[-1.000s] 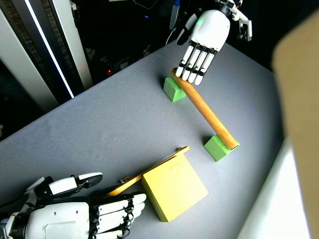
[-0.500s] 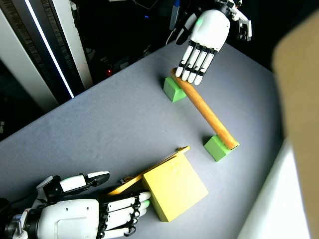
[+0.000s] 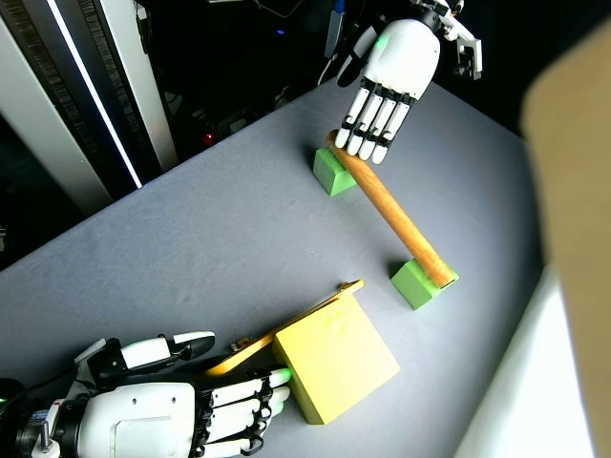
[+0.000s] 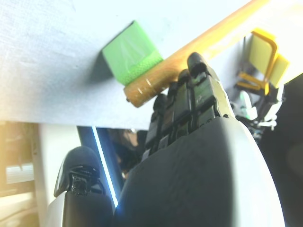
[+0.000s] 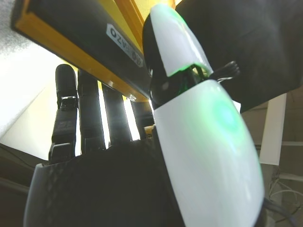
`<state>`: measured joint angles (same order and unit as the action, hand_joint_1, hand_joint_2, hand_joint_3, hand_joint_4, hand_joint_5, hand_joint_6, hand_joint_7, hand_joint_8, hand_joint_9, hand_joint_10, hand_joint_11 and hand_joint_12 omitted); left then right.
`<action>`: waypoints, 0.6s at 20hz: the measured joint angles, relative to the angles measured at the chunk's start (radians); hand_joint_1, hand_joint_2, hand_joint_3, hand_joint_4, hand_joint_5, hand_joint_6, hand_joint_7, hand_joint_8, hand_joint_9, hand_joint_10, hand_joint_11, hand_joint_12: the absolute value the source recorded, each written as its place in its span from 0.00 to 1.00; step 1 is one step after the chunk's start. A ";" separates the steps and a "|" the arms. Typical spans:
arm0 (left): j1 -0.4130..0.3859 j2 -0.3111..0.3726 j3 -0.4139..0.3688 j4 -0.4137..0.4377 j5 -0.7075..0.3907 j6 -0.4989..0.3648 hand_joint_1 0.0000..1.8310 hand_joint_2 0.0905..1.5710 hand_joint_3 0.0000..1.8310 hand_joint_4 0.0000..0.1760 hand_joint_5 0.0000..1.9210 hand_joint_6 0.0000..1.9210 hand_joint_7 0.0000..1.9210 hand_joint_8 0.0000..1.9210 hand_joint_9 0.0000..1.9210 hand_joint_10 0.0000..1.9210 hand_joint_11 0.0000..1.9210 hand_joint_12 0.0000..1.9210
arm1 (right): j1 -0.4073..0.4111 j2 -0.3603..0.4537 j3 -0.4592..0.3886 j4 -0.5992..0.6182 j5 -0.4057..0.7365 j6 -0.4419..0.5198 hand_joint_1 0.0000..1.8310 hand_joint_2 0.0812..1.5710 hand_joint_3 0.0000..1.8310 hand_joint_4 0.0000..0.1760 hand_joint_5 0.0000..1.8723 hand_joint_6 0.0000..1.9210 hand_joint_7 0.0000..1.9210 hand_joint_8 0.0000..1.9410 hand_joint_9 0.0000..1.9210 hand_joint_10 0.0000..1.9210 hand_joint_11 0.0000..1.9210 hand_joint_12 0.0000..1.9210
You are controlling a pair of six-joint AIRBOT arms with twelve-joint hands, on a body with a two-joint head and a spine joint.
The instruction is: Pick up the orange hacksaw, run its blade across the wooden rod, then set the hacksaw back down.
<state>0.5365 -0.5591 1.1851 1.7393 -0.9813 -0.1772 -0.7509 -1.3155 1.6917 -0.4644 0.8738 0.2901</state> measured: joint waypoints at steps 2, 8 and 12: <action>0.000 0.000 0.005 0.000 0.001 0.000 0.06 0.75 0.00 0.00 0.03 0.00 0.02 0.00 0.02 0.00 0.00 0.08 | 0.003 0.000 -0.001 0.000 -0.001 -0.004 0.56 0.71 0.00 0.00 0.13 0.00 0.14 0.00 0.16 0.01 0.00 0.50; 0.002 0.000 0.012 0.000 0.003 0.000 0.05 0.76 0.00 0.00 0.01 0.00 0.00 0.00 0.00 0.00 0.00 0.05 | 0.017 -0.001 -0.008 0.027 -0.023 -0.015 0.64 0.70 0.00 0.00 0.42 0.02 0.46 0.02 0.46 0.05 0.24 0.61; 0.002 0.000 0.012 0.002 0.005 0.000 0.04 0.76 0.00 0.00 0.01 0.00 0.01 0.00 0.01 0.00 0.00 0.08 | 0.017 -0.006 -0.025 0.018 -0.014 -0.020 0.74 0.70 0.00 0.00 0.46 0.51 0.53 0.50 0.49 0.54 0.35 0.72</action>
<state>0.5381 -0.5594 1.1969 1.7409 -0.9764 -0.1772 -0.7338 -1.3220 1.6669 -0.4461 0.8597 0.2703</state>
